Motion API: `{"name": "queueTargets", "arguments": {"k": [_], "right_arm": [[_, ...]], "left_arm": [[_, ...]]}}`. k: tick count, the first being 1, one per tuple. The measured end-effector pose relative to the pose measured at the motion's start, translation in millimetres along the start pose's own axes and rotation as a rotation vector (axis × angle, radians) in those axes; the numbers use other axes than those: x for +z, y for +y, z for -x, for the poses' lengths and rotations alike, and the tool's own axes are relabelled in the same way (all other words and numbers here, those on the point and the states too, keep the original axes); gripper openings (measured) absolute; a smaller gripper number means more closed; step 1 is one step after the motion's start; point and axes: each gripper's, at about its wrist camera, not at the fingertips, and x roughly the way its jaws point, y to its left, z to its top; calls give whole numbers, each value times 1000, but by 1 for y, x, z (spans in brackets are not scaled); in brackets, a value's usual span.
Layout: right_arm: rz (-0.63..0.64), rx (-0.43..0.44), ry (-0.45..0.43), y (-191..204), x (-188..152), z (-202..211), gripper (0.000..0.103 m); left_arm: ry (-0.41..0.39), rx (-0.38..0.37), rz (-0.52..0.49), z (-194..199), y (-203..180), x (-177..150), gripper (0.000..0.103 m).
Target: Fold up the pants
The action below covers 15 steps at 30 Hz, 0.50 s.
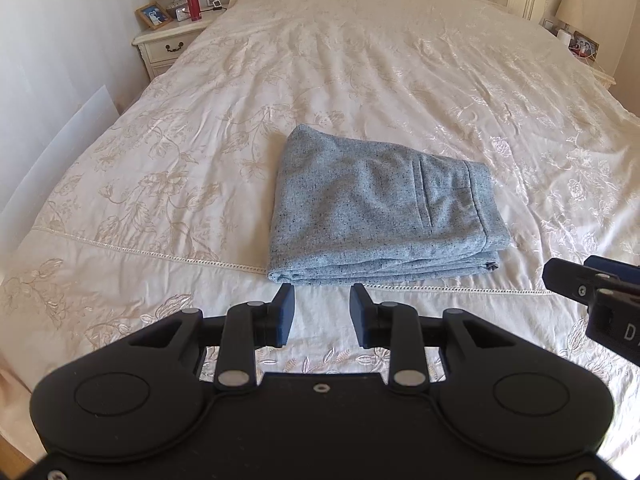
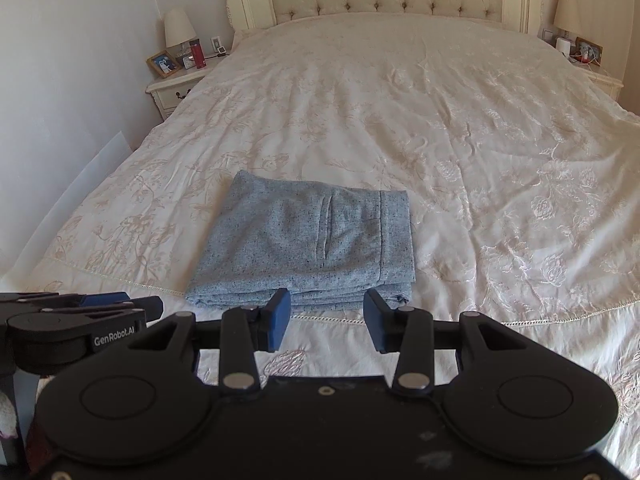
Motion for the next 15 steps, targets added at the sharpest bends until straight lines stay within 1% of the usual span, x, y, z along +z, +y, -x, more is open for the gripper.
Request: {"name": "queueTargets", "arguments": {"k": [7, 15], "right_arm": [[7, 5, -10, 3, -2, 7, 43], [6, 9, -6, 4, -4, 9, 43]], "left_arm": [[-13, 2, -7, 7, -3, -2, 40], [-8, -1, -6, 8, -3, -3, 40]]}}
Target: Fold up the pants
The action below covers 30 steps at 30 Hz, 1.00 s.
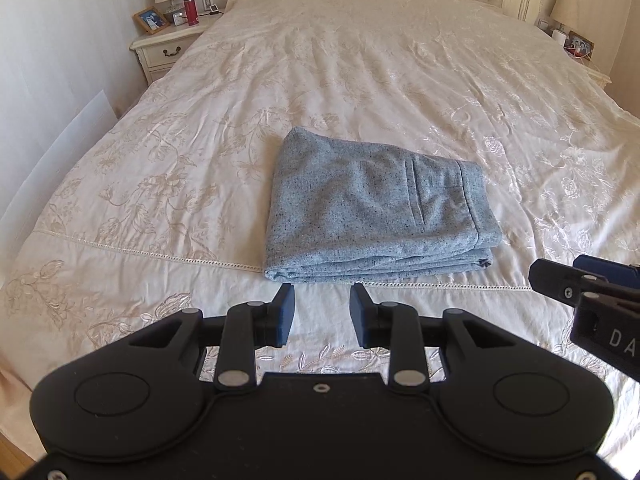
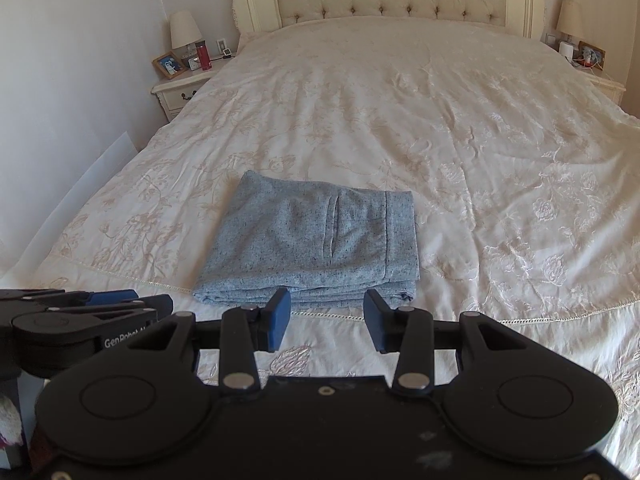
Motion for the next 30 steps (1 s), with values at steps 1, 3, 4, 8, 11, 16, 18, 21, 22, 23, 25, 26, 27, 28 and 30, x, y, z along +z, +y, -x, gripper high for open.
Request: {"name": "queueTargets", "arguments": {"k": [1, 3, 4, 8, 11, 16, 18, 21, 22, 23, 25, 26, 27, 28, 30], "right_arm": [[0, 0, 0, 0, 0, 0, 43], [1, 2, 0, 0, 0, -1, 43], [0, 2, 0, 1, 0, -1, 43], [-2, 4, 2, 1, 1, -3, 43], [-4, 4, 3, 1, 1, -4, 43], [-7, 4, 6, 1, 1, -6, 43], [-8, 5, 7, 1, 1, -7, 43], [-9, 6, 9, 1, 2, -8, 43], [-9, 7, 9, 1, 2, -8, 43], [-9, 7, 10, 1, 2, -8, 43], [-9, 7, 12, 1, 2, -9, 43], [-10, 8, 13, 1, 2, -9, 43], [-10, 8, 14, 1, 2, -10, 43], [-9, 9, 14, 1, 2, -10, 43], [-11, 9, 15, 1, 2, -10, 43]], "left_arm": [[0, 1, -2, 0, 0, 0, 40], [-2, 5, -6, 0, -1, 0, 40], [-3, 7, -7, 0, -2, 0, 40], [-1, 9, -10, -1, -3, 1, 40], [0, 14, -16, -3, -3, 2, 40], [3, 27, -19, -6, -3, 2, 41], [9, 26, -21, -8, -2, 2, 42], [15, 22, -20, -10, -2, 2, 42], [15, 22, -17, -10, -1, 2, 42], [15, 21, -15, -10, -1, 2, 42], [11, 18, -5, -10, 1, 2, 42], [9, 16, -3, -10, 1, 2, 42], [7, 18, -4, -10, 1, 2, 42], [4, 21, -6, -10, 1, 2, 42], [3, 29, -7, -11, 1, 2, 42]]}}
